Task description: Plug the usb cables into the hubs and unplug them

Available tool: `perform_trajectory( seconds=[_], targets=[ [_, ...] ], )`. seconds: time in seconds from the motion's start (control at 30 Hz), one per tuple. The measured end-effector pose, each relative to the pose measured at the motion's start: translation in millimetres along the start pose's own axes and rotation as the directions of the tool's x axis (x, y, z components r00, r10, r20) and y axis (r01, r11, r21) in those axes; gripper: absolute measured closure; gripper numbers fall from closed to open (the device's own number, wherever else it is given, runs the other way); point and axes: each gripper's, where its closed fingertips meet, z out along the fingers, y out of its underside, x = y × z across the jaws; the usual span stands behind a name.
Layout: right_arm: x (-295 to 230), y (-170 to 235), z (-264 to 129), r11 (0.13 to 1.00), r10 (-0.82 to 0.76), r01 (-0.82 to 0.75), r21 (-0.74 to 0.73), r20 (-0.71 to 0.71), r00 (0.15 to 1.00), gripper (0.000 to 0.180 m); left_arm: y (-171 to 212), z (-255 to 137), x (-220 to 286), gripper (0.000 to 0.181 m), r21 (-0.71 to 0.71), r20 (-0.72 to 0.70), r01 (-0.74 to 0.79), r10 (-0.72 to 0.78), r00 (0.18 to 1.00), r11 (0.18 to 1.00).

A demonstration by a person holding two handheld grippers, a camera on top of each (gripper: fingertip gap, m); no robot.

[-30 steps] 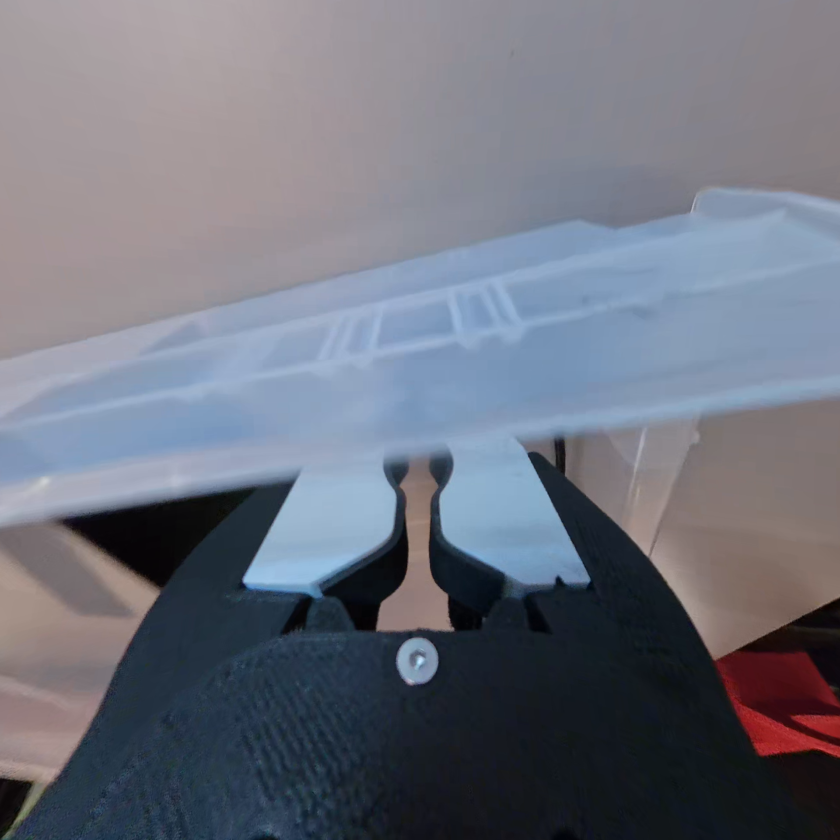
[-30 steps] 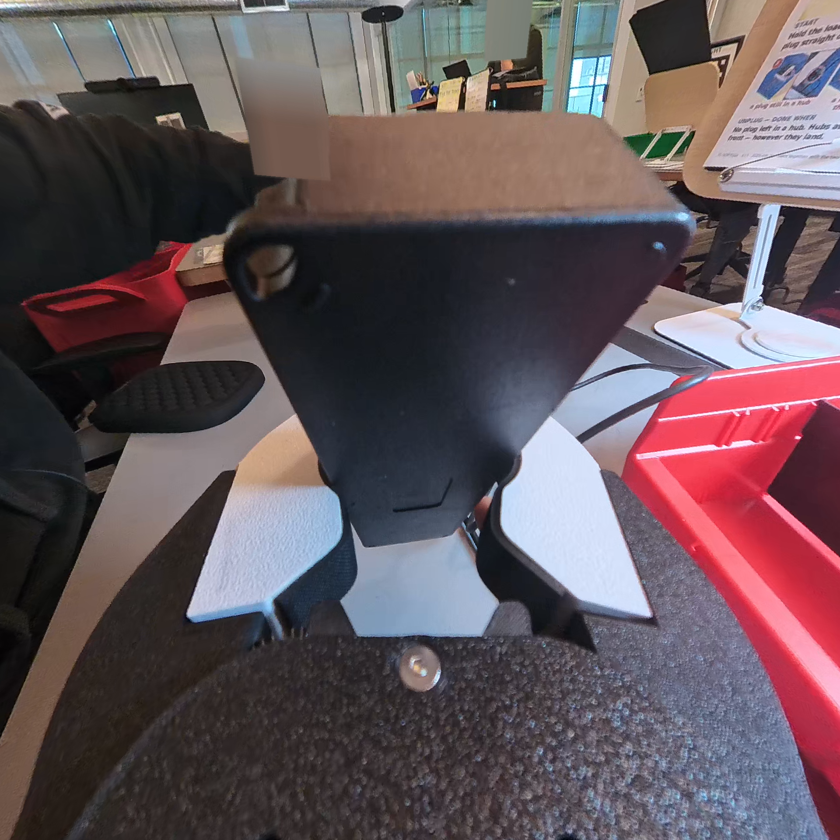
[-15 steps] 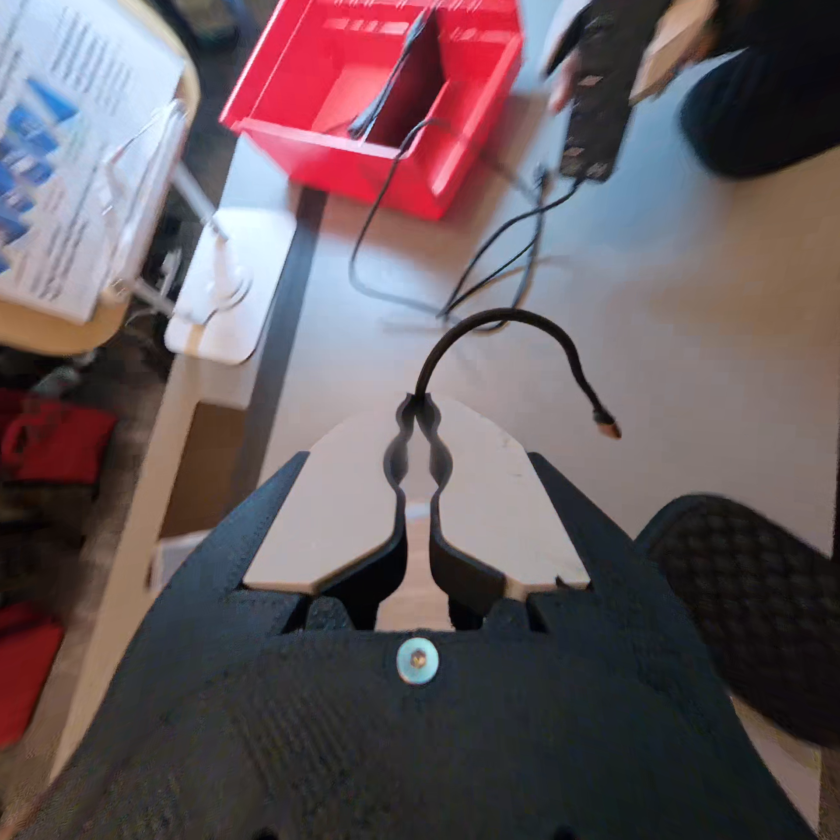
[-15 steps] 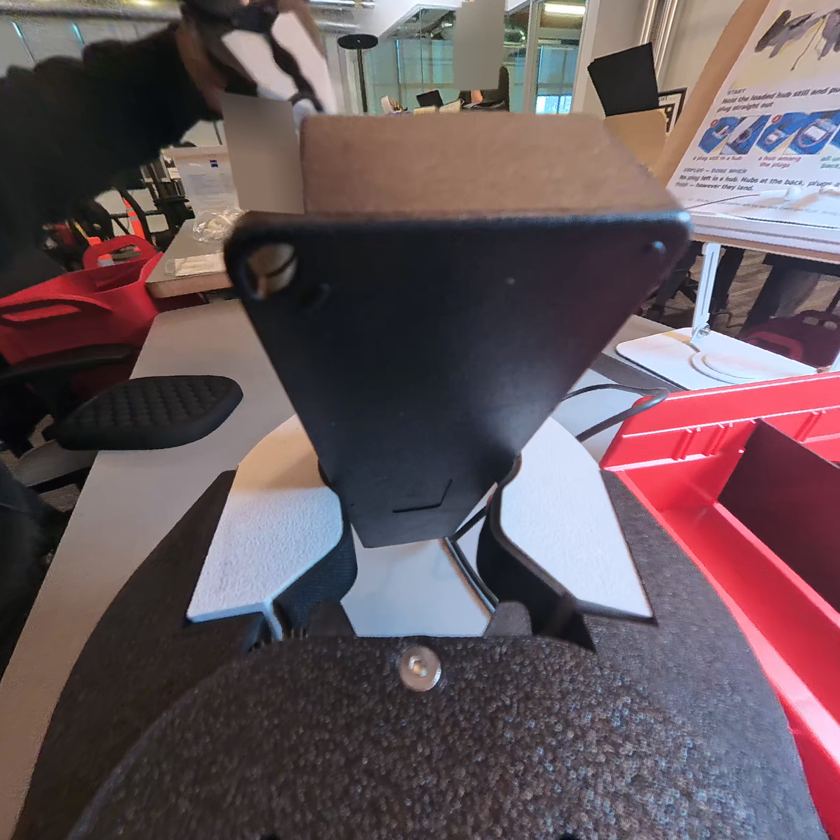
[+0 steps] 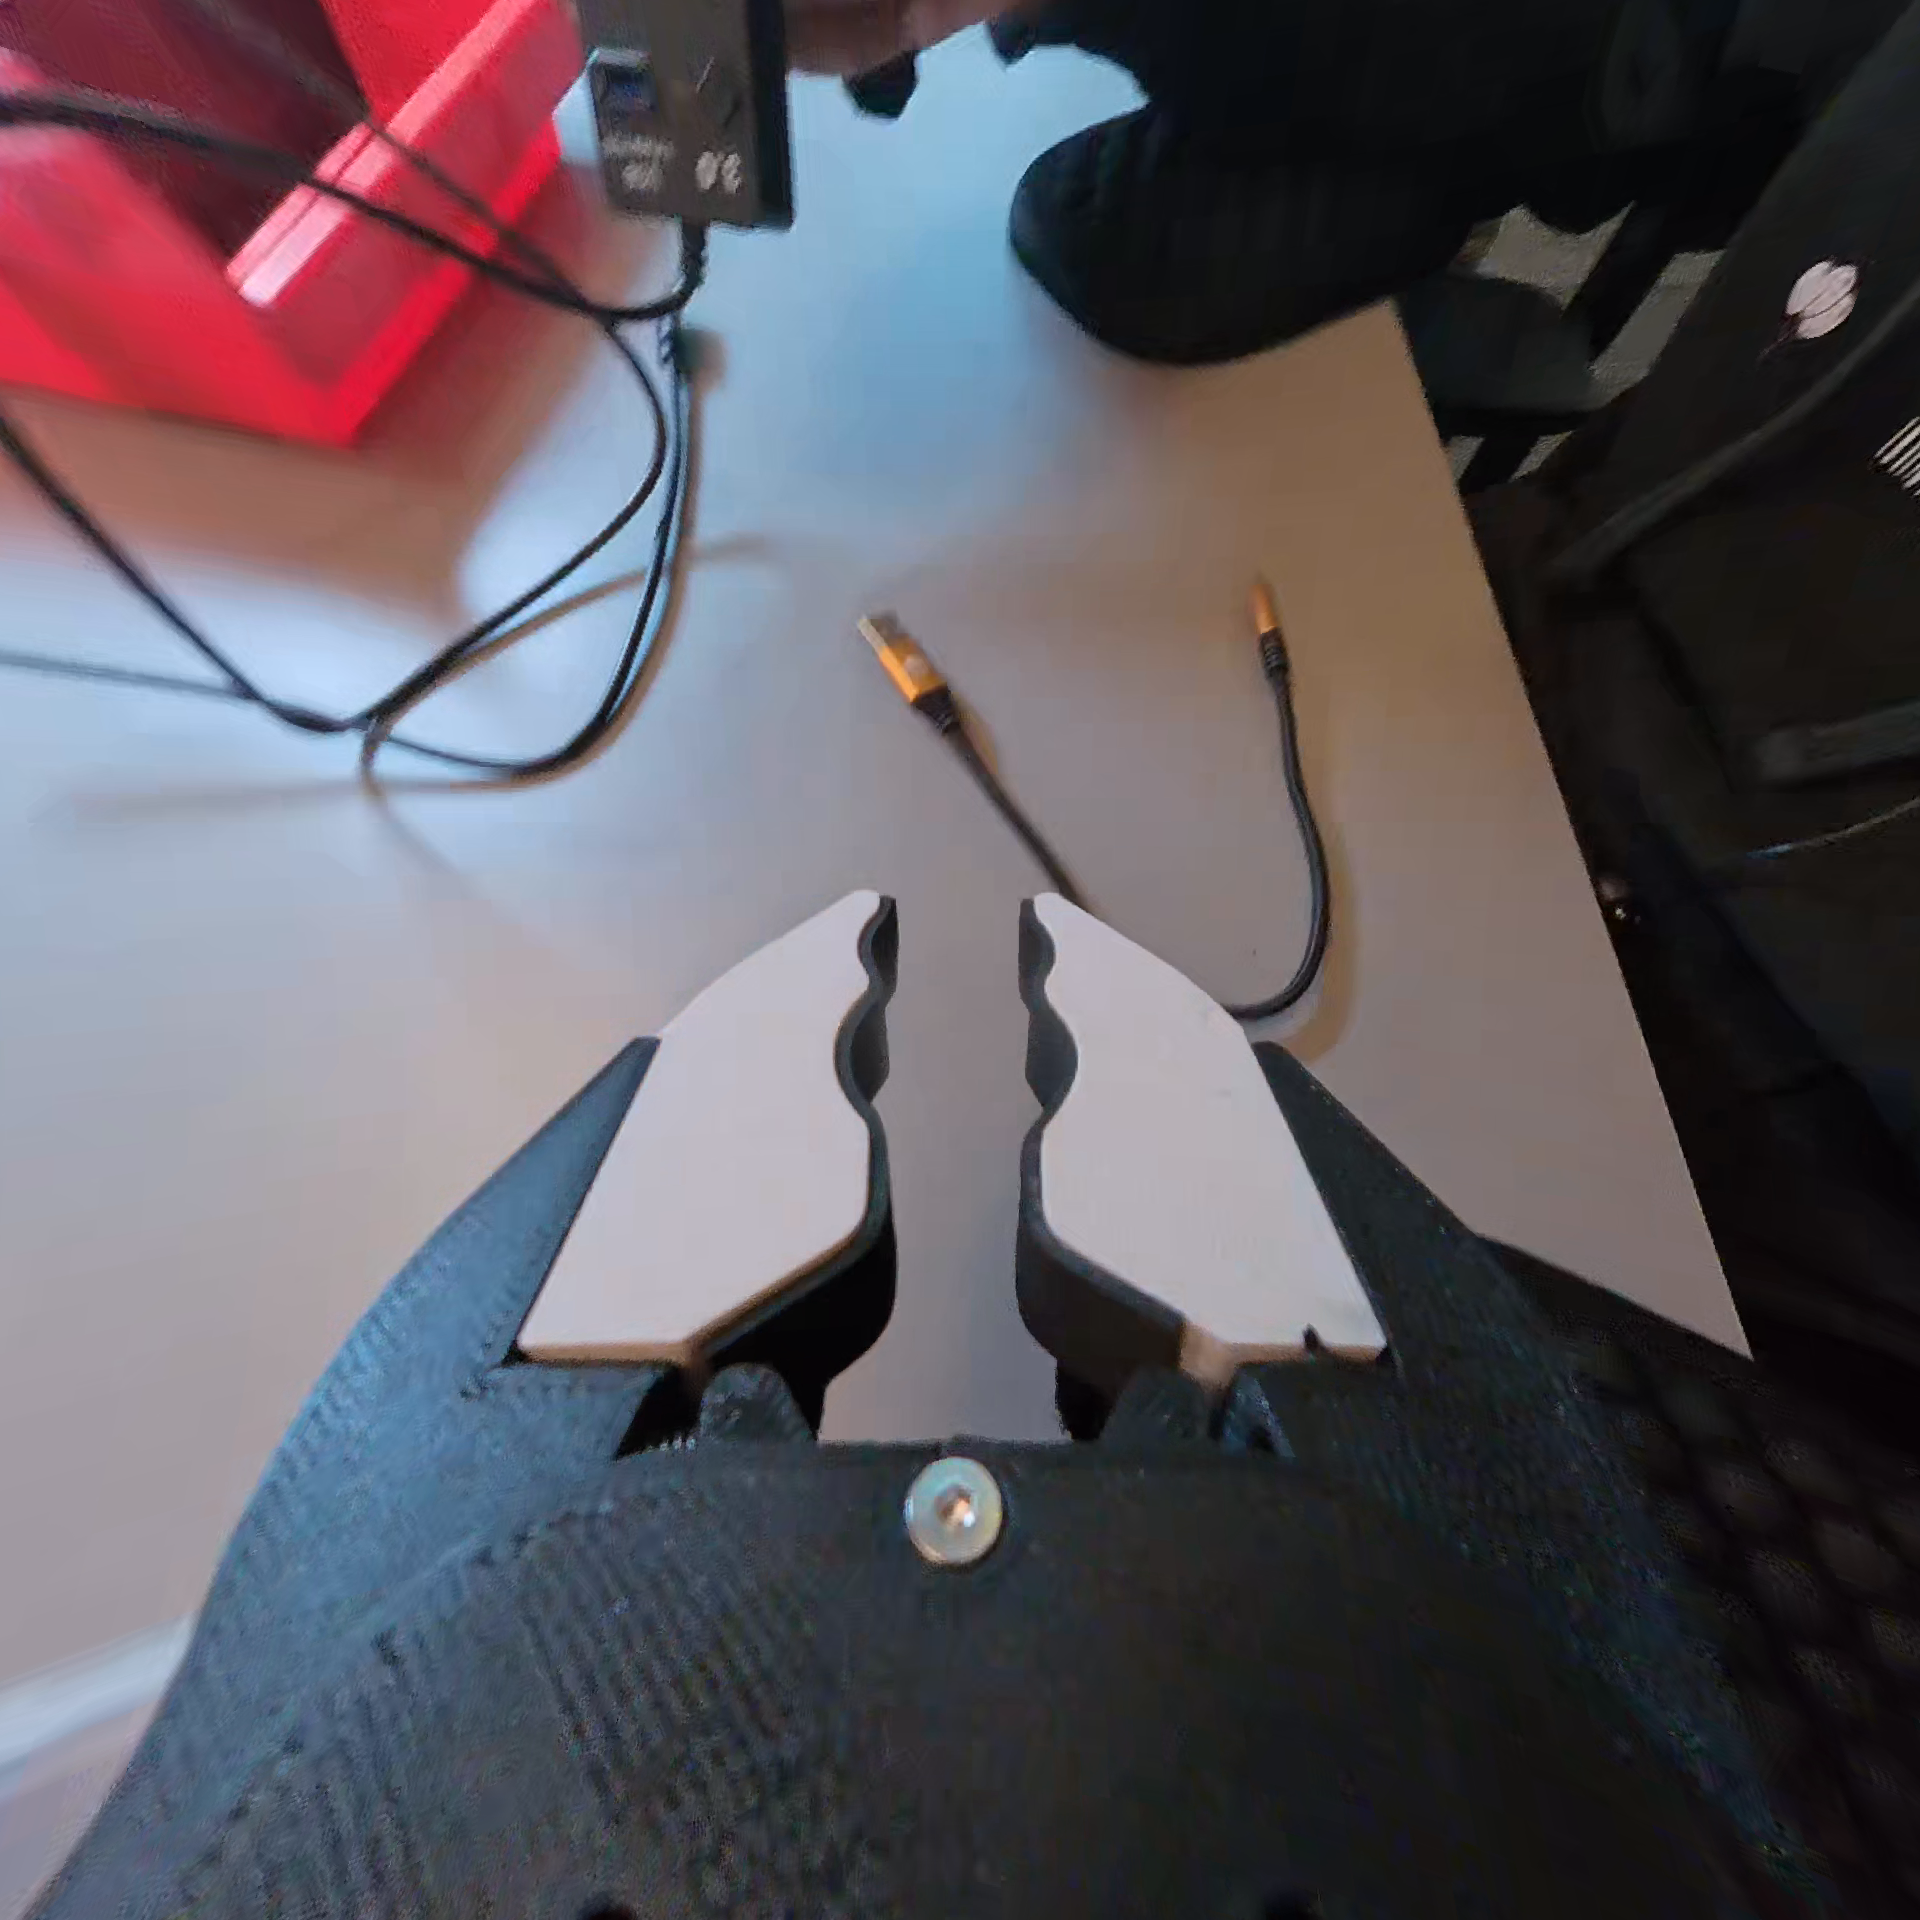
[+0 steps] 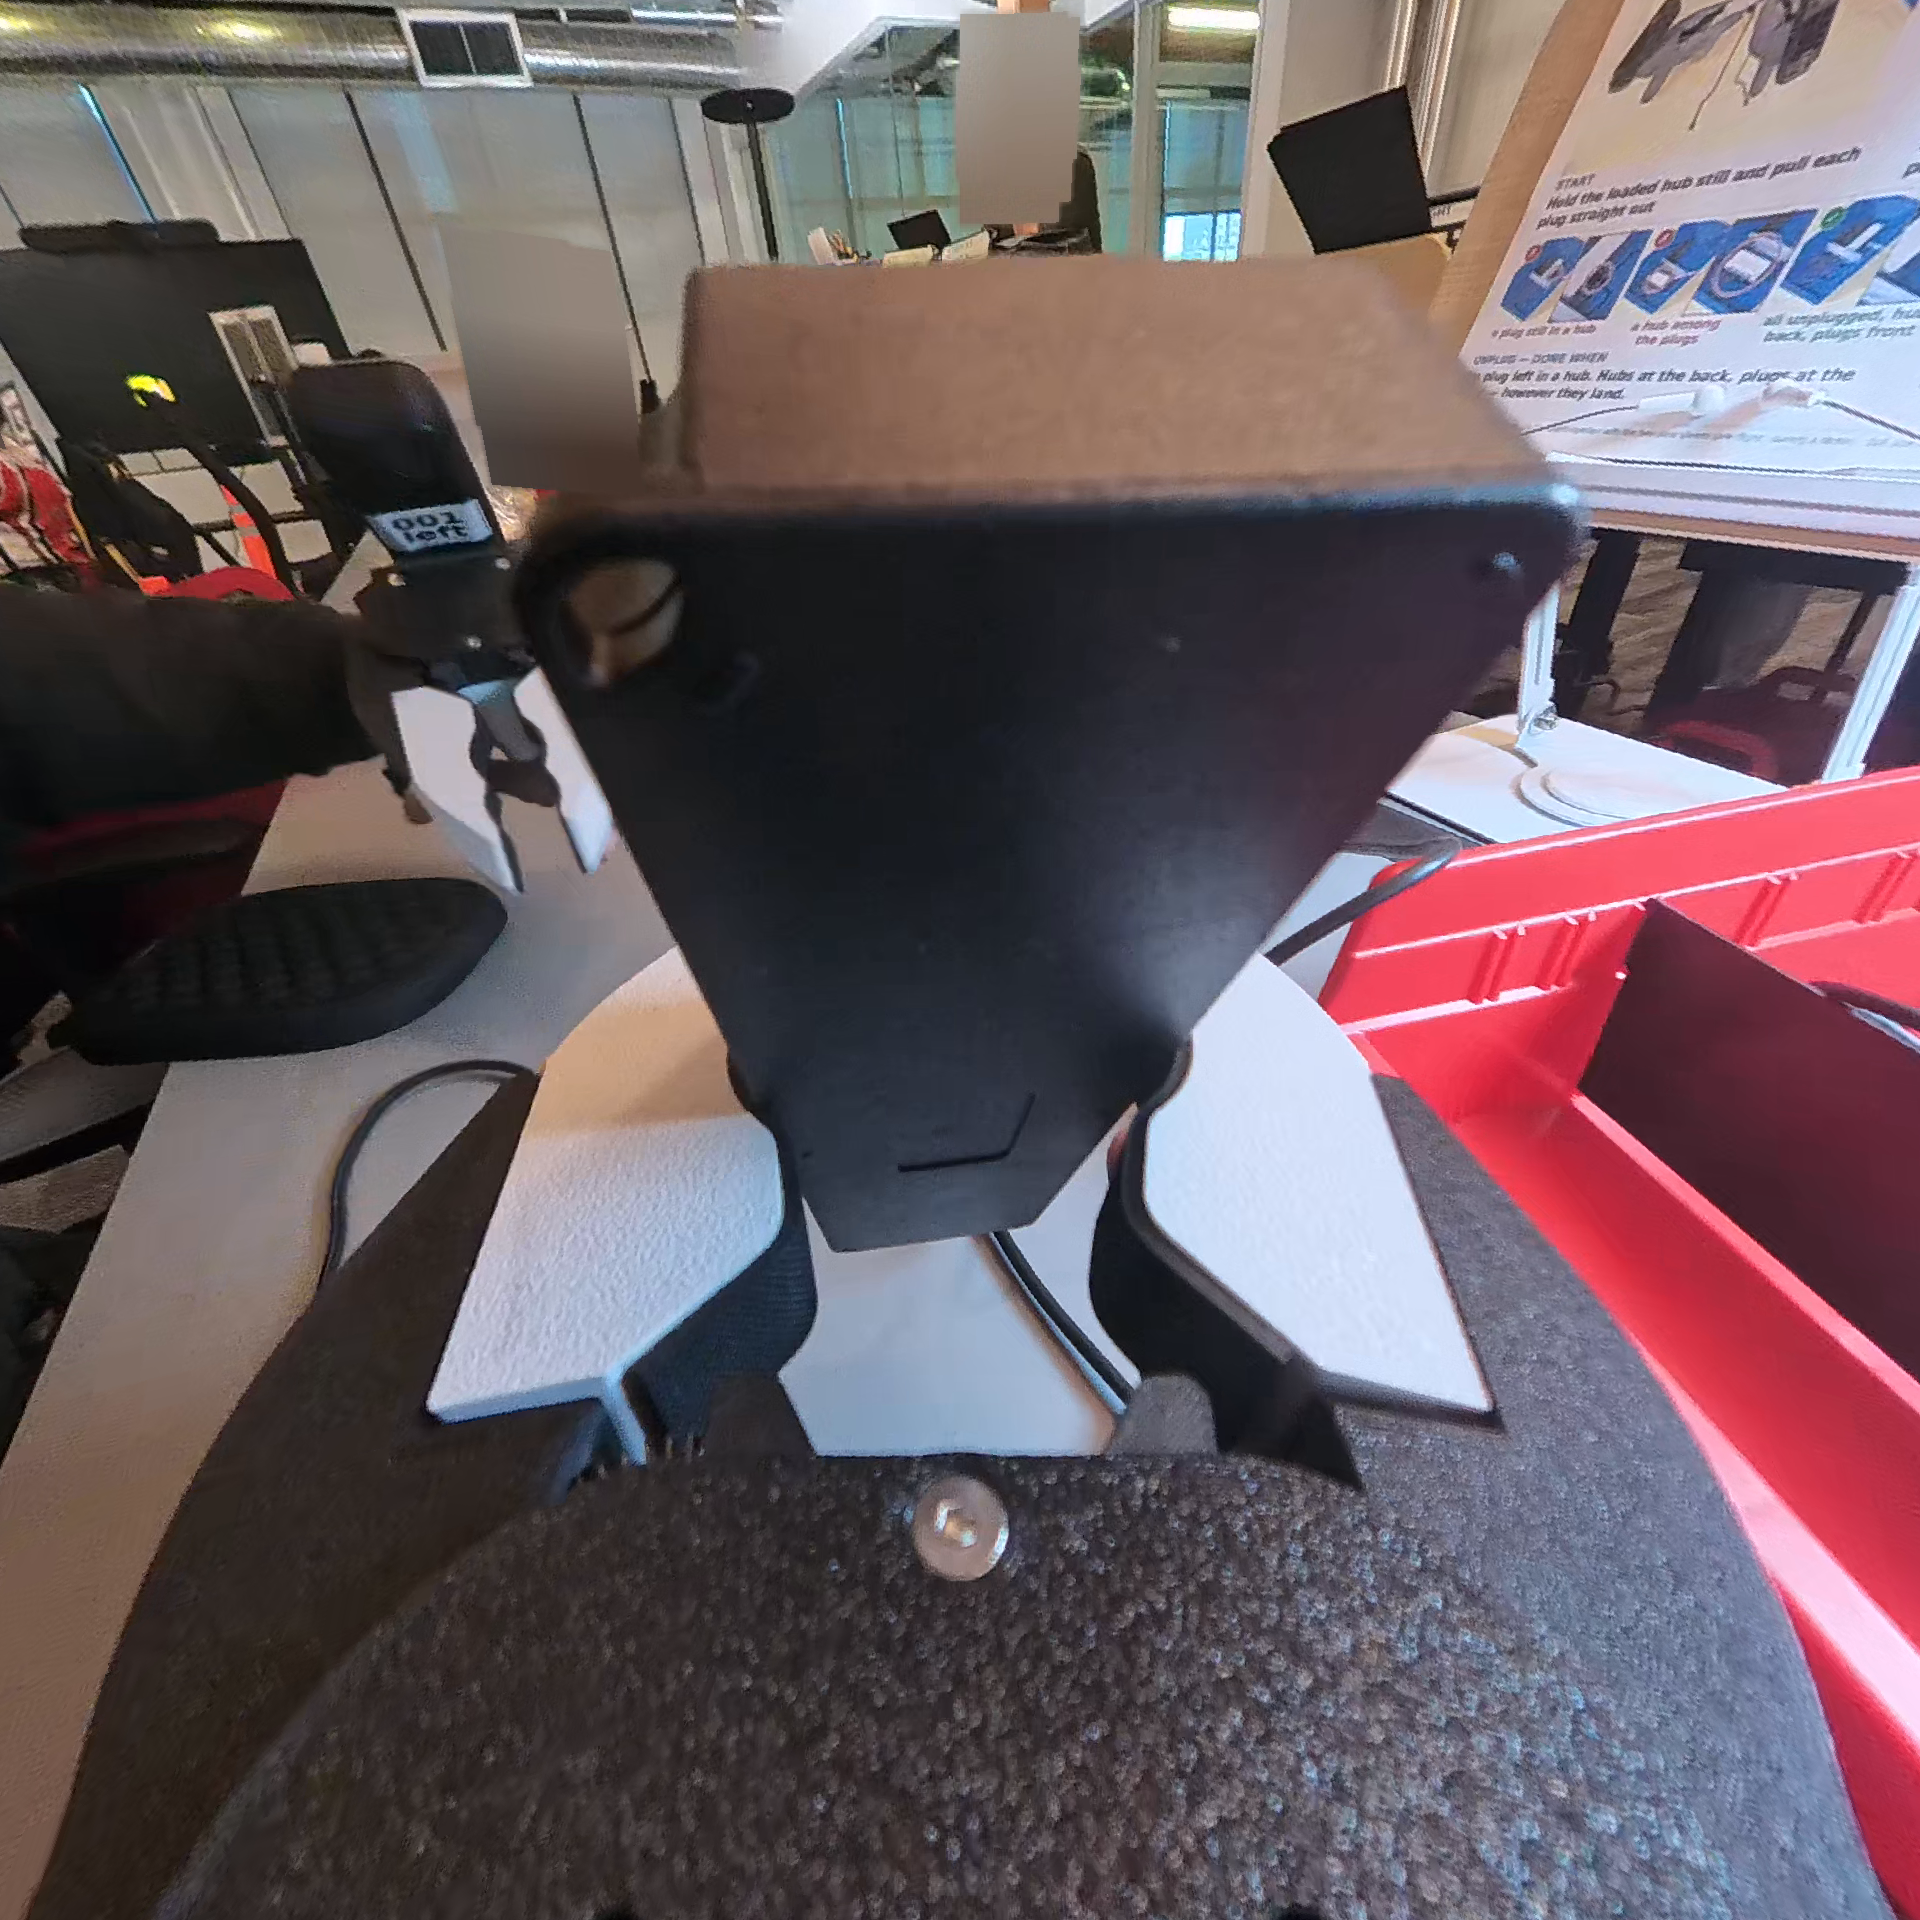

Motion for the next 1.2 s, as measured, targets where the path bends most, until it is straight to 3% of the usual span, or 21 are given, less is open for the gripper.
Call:
perform_trajectory(
  seconds=[0.13,0.3,0.47,0.57,0.67,0.77,0.83,0.9,1.0,1.07,1.2],
  targets=[
    [-2.3,3.8,3.3,1.0,-0.011,0.011,-0.016,0.005,1.0,0.114,4.1,-6.5,-18.8,0.163,-0.042,0.147,0.134,-0.126,0.981,0.99],
    [-0.6,7.0,2.9,0.999,-0.032,0.031,-0.031,-0.015,0.999,0.114,-9.5,52.2,-9.3,0.155,-0.041,0.208,0.265,-0.251,0.945,0.963],
    [-2.2,9.1,3.5,0.998,-0.047,0.047,-0.039,-0.008,0.999,0.114,-3.2,103.7,-13.2,0.153,-0.208,0.329,0.181,-0.106,0.939,0.961],
    [-3.4,11.0,4.1,0.996,-0.069,0.068,-0.053,-0.009,0.998,0.114,2.5,118.9,-6.0,0.15,-0.294,0.272,0.193,-0.112,0.956,0.936],
    [-4.3,11.0,4.2,0.995,-0.078,0.077,-0.056,-0.01,0.997,0.114,2.0,119.8,-11.1,0.166,-0.325,0.29,0.134,-0.036,0.956,0.936],
    [-5.6,10.9,4.6,0.996,-0.075,0.075,-0.052,-0.004,0.997,0.114,1.8,119.8,-12.8,0.166,-0.325,0.247,0.091,-0.008,0.969,0.941],
    [-8.7,10.8,5.2,0.995,-0.084,0.085,-0.046,0.009,0.996,0.114,-3.4,118.6,-7.1,0.167,-0.222,0.146,0.081,-0.049,0.988,0.972],
    [-16.1,8.4,5.6,0.993,-0.117,0.118,-0.023,0.038,0.992,0.114,-29.5,106.5,21.1,0.167,0.012,-0.136,0.116,-0.113,0.984,0.993],
    [-39.1,3.2,6.1,0.979,-0.202,0.2,0.035,0.125,0.971,0.114,-70.1,66.0,44.7,0.167,0.329,-0.366,0.159,-0.03,0.93,0.931],
    [-54.8,4.5,7.5,0.97,-0.244,0.239,0.051,0.184,0.952,0.114,-86.2,48.3,49.1,0.167,0.421,-0.424,0.2,-0.003,0.906,0.885],
    [-80.3,18.5,12.7,0.957,-0.281,0.288,0.019,0.292,0.914,0.114,-89.1,47.3,50.3,0.167,0.431,-0.404,0.184,0.007,0.915,0.883]
  ],
)
